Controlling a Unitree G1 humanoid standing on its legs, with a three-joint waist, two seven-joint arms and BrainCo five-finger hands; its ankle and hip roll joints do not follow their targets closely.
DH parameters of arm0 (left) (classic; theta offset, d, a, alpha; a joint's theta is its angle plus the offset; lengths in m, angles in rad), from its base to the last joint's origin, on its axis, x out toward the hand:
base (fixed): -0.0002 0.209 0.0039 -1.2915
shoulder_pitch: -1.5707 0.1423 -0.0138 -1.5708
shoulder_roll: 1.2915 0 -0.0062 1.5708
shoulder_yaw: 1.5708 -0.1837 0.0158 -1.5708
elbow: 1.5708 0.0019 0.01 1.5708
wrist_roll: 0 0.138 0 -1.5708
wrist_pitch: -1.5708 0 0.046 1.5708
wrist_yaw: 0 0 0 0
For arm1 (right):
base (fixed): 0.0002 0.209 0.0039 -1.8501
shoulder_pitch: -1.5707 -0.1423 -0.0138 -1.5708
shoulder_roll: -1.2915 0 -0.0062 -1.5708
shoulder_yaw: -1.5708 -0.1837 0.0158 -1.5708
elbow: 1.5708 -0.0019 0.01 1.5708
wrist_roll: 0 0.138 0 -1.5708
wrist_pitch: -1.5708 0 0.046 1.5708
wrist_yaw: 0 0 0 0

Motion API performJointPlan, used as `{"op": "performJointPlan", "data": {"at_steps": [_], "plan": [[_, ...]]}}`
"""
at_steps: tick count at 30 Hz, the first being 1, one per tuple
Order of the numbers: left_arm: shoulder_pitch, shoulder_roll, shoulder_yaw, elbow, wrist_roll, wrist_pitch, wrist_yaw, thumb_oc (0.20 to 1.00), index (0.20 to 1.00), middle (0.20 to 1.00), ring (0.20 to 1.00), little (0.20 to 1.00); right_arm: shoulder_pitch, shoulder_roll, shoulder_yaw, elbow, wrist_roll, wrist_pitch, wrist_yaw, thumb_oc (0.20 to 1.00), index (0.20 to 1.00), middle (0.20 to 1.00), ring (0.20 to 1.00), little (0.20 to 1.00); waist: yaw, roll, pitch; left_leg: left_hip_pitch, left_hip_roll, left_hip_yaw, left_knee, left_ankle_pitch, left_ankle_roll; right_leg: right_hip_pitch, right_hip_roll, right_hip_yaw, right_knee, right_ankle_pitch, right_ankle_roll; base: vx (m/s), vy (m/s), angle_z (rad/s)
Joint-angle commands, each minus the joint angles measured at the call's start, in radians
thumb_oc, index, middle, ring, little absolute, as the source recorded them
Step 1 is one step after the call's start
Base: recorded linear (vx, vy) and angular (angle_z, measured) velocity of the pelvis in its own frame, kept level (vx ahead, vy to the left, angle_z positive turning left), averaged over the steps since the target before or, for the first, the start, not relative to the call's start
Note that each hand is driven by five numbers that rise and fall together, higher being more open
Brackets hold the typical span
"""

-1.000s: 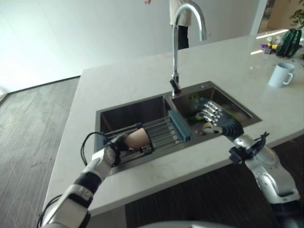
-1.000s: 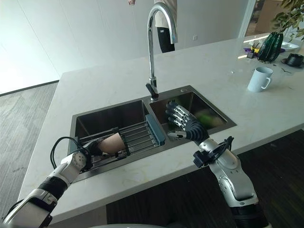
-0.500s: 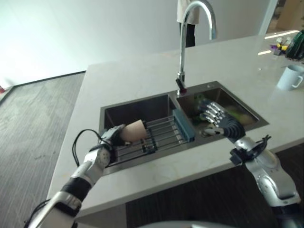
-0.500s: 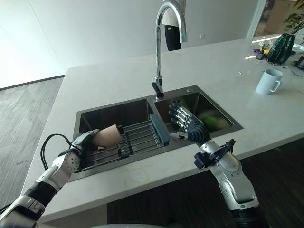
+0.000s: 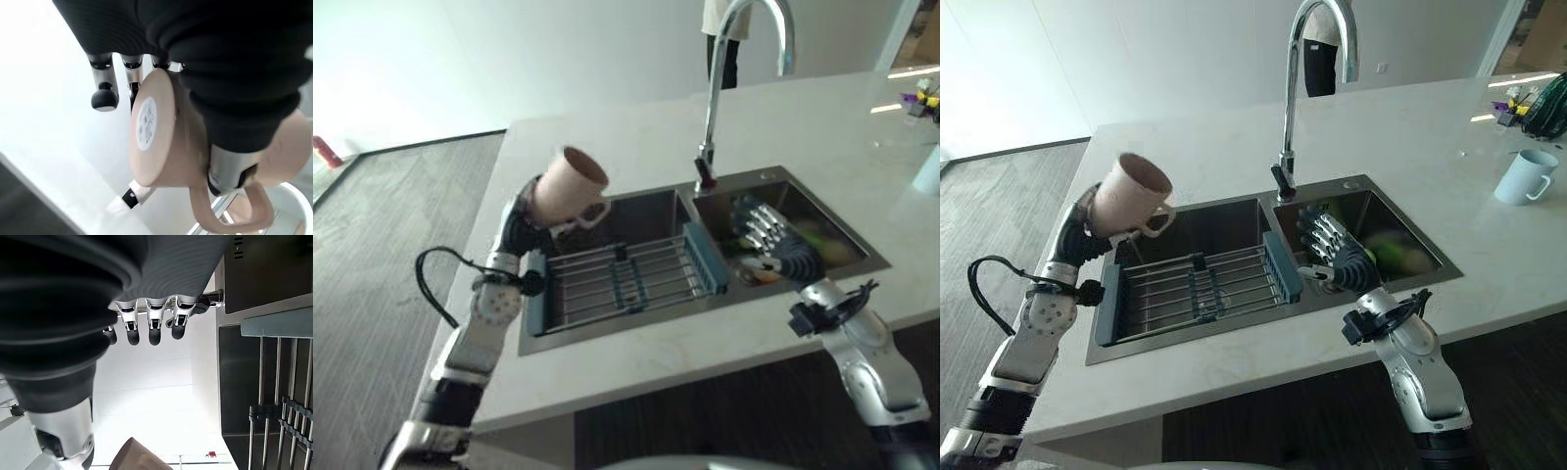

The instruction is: Place the dishes in the dishwasher.

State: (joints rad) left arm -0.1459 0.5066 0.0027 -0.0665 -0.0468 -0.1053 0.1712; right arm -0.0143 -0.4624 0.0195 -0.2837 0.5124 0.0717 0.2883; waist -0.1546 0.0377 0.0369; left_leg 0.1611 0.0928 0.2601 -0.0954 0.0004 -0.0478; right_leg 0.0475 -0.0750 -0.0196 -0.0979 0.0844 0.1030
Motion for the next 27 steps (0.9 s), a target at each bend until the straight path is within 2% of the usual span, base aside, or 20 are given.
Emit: {"op": "performJointPlan", "data": {"at_steps": [1, 2, 4, 9, 13, 14, 15, 16, 18, 19, 20, 23, 24, 25, 27], "plan": [[-0.054, 0.039, 0.055, 0.028, -0.244, -0.099, -0.049, 0.200, 0.200, 0.200, 0.200, 0.200, -0.020, 0.038, -0.031, -0.061, -0.001, -0.069, -0.003, 1.000, 1.000, 1.000, 1.000, 1.000, 0.018, -0.029, -0.022, 0.013, 0.046, -0.033, 0.008, -0.046, -0.022, 0.079, -0.053, -0.087, 0.011, -0.088, 0.048, -0.02, -0.132, 0.19], [-0.039, 0.023, 0.066, 0.007, -0.306, -0.117, -0.071, 0.200, 0.200, 0.200, 0.200, 0.200, -0.019, 0.040, -0.028, -0.064, -0.004, -0.071, -0.002, 1.000, 1.000, 1.000, 1.000, 1.000, 0.023, -0.030, -0.021, 0.013, 0.049, -0.036, 0.008, -0.043, -0.024, 0.080, -0.050, -0.091, 0.011, -0.089, 0.044, -0.02, -0.123, 0.14], [-0.016, -0.005, 0.081, -0.042, -0.334, -0.114, -0.083, 0.200, 0.200, 0.200, 0.200, 0.200, -0.015, 0.045, -0.032, -0.076, -0.008, -0.070, 0.002, 1.000, 1.000, 1.000, 1.000, 1.000, 0.032, -0.033, -0.019, 0.011, 0.056, -0.039, 0.008, -0.038, -0.028, 0.083, -0.044, -0.097, 0.011, -0.093, 0.036, -0.03, -0.157, 0.09], [0.059, -0.066, 0.112, -0.107, -0.507, -0.129, -0.140, 0.200, 0.200, 0.200, 0.200, 0.200, -0.016, 0.037, -0.044, -0.092, 0.016, -0.090, 0.026, 1.000, 1.000, 1.000, 1.000, 1.000, 0.066, -0.038, -0.006, 0.008, 0.087, -0.056, 0.008, -0.011, -0.052, 0.090, -0.020, -0.115, 0.011, -0.102, 0.014, -0.04, -0.196, 0.17], [0.132, -0.131, 0.125, -0.186, -0.691, -0.095, -0.215, 0.200, 0.200, 0.200, 0.200, 0.200, -0.010, 0.034, -0.041, -0.112, 0.013, -0.094, 0.042, 1.000, 1.000, 1.000, 1.000, 1.000, 0.114, -0.038, 0.020, -0.028, 0.110, -0.105, 0.008, 0.036, -0.080, 0.092, 0.002, -0.135, 0.011, -0.106, -0.007, -0.07, -0.201, 0.29], [0.149, -0.146, 0.116, -0.204, -0.757, -0.096, -0.253, 0.200, 0.200, 0.200, 0.200, 0.200, -0.010, 0.027, -0.037, -0.115, 0.010, -0.102, 0.037, 1.000, 1.000, 1.000, 1.000, 1.000, 0.127, -0.036, 0.035, -0.072, 0.121, -0.114, 0.008, 0.072, -0.088, 0.093, 0.004, -0.154, 0.011, -0.110, -0.011, -0.27, -0.143, 0.47], [0.147, -0.152, 0.094, -0.209, -0.831, -0.093, -0.292, 0.200, 0.200, 0.200, 0.200, 0.200, -0.006, 0.013, -0.037, -0.115, 0.003, -0.126, 0.020, 1.000, 1.000, 1.000, 1.000, 1.000, 0.137, -0.037, 0.058, -0.131, 0.122, -0.094, 0.008, 0.102, -0.096, 0.097, 0.001, -0.186, 0.011, -0.112, -0.014, -0.30, -0.099, 0.88], [0.146, -0.155, 0.086, -0.209, -0.854, -0.096, -0.304, 0.200, 0.200, 0.200, 0.200, 0.200, -0.007, 0.001, -0.040, -0.112, 0.008, -0.133, 0.010, 1.000, 1.000, 1.000, 1.000, 1.000, 0.139, -0.038, 0.065, -0.136, 0.114, -0.092, 0.008, 0.102, -0.093, 0.097, -0.001, -0.201, 0.011, -0.113, -0.015, -0.32, -0.030, 1.32], [0.139, -0.162, 0.074, -0.225, -0.905, -0.082, -0.322, 0.200, 0.200, 0.200, 0.200, 0.200, -0.023, -0.035, -0.056, -0.098, 0.024, -0.149, -0.008, 1.000, 1.000, 1.000, 1.000, 1.000, 0.136, -0.047, 0.075, -0.112, 0.095, -0.046, 0.051, 0.082, -0.078, 0.088, -0.016, -0.235, 0.011, -0.106, -0.020, -0.30, 0.054, 1.51], [0.132, -0.163, 0.069, -0.223, -0.924, -0.079, -0.338, 0.200, 0.200, 0.200, 0.200, 0.200, -0.030, -0.044, -0.061, -0.084, 0.029, -0.167, -0.015, 1.000, 1.000, 1.000, 1.000, 1.000, 0.130, -0.056, 0.078, -0.110, 0.094, -0.012, 0.111, 0.069, -0.071, 0.079, -0.027, -0.250, 0.011, -0.095, -0.024, -0.40, 0.133, 0.84], [0.123, -0.166, 0.059, -0.225, -0.943, -0.081, -0.370, 0.200, 0.200, 0.200, 0.200, 0.200, -0.035, -0.049, -0.073, -0.073, 0.035, -0.190, -0.027, 1.000, 1.000, 1.000, 1.000, 1.000, 0.118, -0.067, 0.082, -0.099, 0.105, 0.023, 0.209, 0.040, -0.061, 0.069, -0.040, -0.280, 0.011, -0.080, -0.028, -0.39, 0.177, 0.70], [0.121, -0.173, 0.052, -0.229, -1.000, -0.076, -0.414, 0.200, 0.200, 0.200, 0.200, 0.200, -0.036, -0.040, -0.097, -0.061, 0.032, -0.203, -0.021, 1.000, 1.000, 1.000, 1.000, 1.000, 0.099, -0.062, 0.077, -0.040, 0.136, 0.064, 0.249, 0.028, -0.064, 0.056, -0.047, -0.335, 0.011, -0.062, -0.034, -0.29, 0.245, 1.58], [0.127, -0.182, 0.050, -0.231, -1.025, -0.071, -0.438, 0.200, 0.200, 0.200, 0.200, 0.200, -0.028, -0.039, -0.112, -0.058, 0.022, -0.206, -0.015, 1.000, 1.000, 1.000, 1.000, 1.000, 0.093, -0.054, 0.069, 0.002, 0.153, 0.080, 0.230, 0.028, -0.075, 0.052, -0.056, -0.377, 0.011, -0.052, -0.031, -0.45, 1.100, 1.88], [0.134, -0.182, 0.042, -0.251, -1.065, -0.056, -0.445, 0.200, 0.200, 0.200, 0.200, 0.200, -0.035, -0.030, -0.127, -0.063, -0.010, -0.193, -0.041, 1.000, 1.000, 1.000, 1.000, 1.000, 0.097, -0.039, 0.054, 0.088, 0.116, 0.115, 0.071, -0.066, -0.076, 0.030, -0.140, -0.437, 0.011, 0.015, 0.063, -0.44, 1.208, 1.46], [0.133, -0.185, 0.038, -0.262, -1.071, -0.030, -0.440, 0.200, 0.200, 0.200, 0.200, 0.200, -0.045, -0.005, -0.122, -0.065, -0.039, -0.196, -0.069, 1.000, 1.000, 1.000, 1.000, 1.000, 0.117, -0.040, 0.069, 0.063, 0.081, 0.102, 0.100, -0.105, -0.065, 0.016, -0.215, -0.457, 0.011, 0.075, 0.109, -0.31, 0.883, 1.76]]}}
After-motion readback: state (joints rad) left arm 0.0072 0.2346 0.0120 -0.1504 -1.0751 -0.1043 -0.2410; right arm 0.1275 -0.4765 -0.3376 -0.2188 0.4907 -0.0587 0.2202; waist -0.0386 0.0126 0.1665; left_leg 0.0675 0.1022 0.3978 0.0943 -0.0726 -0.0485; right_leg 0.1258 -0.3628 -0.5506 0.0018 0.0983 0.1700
